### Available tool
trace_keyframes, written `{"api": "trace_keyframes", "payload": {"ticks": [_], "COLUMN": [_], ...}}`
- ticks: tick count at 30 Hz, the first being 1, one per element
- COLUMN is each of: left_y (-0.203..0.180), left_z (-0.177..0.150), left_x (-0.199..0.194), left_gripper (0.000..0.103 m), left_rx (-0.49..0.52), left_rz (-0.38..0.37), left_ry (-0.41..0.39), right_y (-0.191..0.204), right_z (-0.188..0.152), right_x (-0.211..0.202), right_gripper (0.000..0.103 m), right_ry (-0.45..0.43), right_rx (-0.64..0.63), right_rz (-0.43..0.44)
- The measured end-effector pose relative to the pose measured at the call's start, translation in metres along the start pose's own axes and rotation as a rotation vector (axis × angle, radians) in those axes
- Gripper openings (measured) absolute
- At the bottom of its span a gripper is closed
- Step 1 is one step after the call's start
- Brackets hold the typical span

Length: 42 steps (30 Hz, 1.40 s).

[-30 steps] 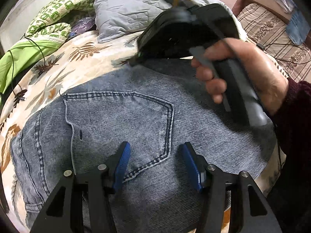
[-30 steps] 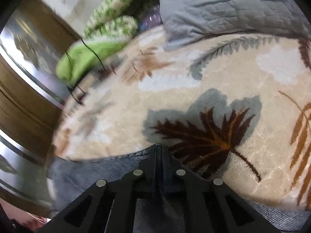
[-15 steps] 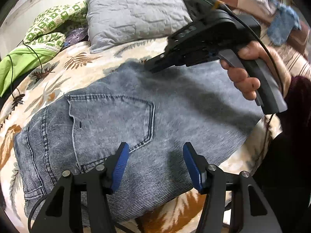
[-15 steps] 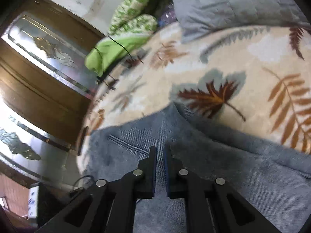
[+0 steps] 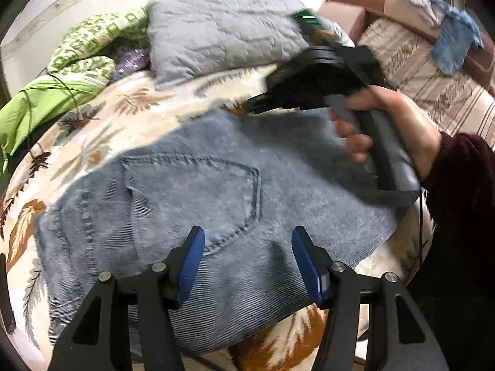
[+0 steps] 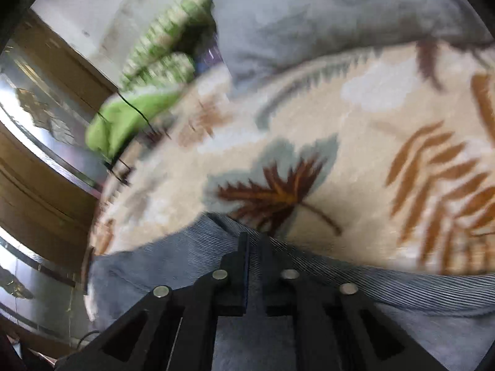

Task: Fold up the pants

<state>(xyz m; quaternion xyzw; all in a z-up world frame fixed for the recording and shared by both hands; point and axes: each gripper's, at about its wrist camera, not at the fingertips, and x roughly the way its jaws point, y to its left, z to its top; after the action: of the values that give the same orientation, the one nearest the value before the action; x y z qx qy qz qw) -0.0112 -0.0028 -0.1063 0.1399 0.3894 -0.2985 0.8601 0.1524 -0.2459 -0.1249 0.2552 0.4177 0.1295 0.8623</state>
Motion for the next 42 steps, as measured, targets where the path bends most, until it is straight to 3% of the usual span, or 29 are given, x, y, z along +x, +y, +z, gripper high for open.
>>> {"api": "trace_keyframes", "payload": {"ticks": [4,8,13,16,17,18,20,21,23,24,27,31,34,38,42], "left_y": [0.022,0.054,0.104,0.123,0.123,0.121,0.117,0.116,0.118,0.118,0.121,0.101,0.075,0.048,0.032], "left_z": [-0.001,-0.003,-0.015,-0.026,-0.026,-0.024,-0.023,-0.022,-0.022,-0.022,-0.023,-0.009,0.002,0.014,0.02], "left_x": [-0.021,-0.033,-0.01,0.001,0.001,0.002,0.003,0.003,0.003,0.002,-0.008,-0.034,-0.039,-0.015,0.01], "left_gripper": [0.066,0.076,0.077,0.083,0.084,0.086,0.089,0.09,0.09,0.09,0.089,0.089,0.089,0.089,0.089], "left_rx": [-0.058,-0.175,-0.365,-0.483,-0.483,-0.461,-0.416,-0.417,-0.437,-0.451,-0.476,-0.431,-0.348,-0.26,-0.233], "left_rz": [0.03,0.111,0.279,0.244,0.252,0.278,0.351,0.359,0.352,0.349,0.332,0.292,0.235,0.199,0.184], "left_ry": [-0.065,-0.101,0.041,0.102,0.099,0.102,0.103,0.103,0.102,0.102,0.061,-0.103,-0.169,-0.113,-0.031], "right_y": [0.004,-0.03,-0.098,-0.139,-0.158,-0.17,-0.196,-0.203,-0.208,-0.21,-0.208,-0.18,-0.154,-0.132,-0.138], "right_z": [-0.007,-0.046,-0.08,-0.09,-0.094,-0.096,-0.099,-0.1,-0.103,-0.104,-0.11,-0.114,-0.119,-0.112,-0.099], "right_x": [-0.058,-0.114,-0.166,-0.178,-0.181,-0.184,-0.199,-0.207,-0.223,-0.227,-0.246,-0.263,-0.251,-0.236,-0.208], "right_gripper": [0.009,0.009,0.009,0.01,0.007,0.006,0.003,0.002,0.002,0.004,0.007,0.007,0.007,0.007,0.007], "right_ry": [-0.036,-0.043,-0.07,-0.062,-0.046,-0.039,-0.074,-0.099,-0.14,-0.149,-0.189,-0.278,-0.224,-0.202,-0.13], "right_rx": [-0.064,-0.018,0.108,0.164,0.184,0.209,0.289,0.307,0.293,0.303,0.329,0.27,0.222,0.135,0.181], "right_rz": [0.013,-0.039,-0.126,-0.286,-0.37,-0.393,-0.31,-0.31,-0.434,-0.444,-0.38,-0.315,-0.21,-0.272,-0.203]}}
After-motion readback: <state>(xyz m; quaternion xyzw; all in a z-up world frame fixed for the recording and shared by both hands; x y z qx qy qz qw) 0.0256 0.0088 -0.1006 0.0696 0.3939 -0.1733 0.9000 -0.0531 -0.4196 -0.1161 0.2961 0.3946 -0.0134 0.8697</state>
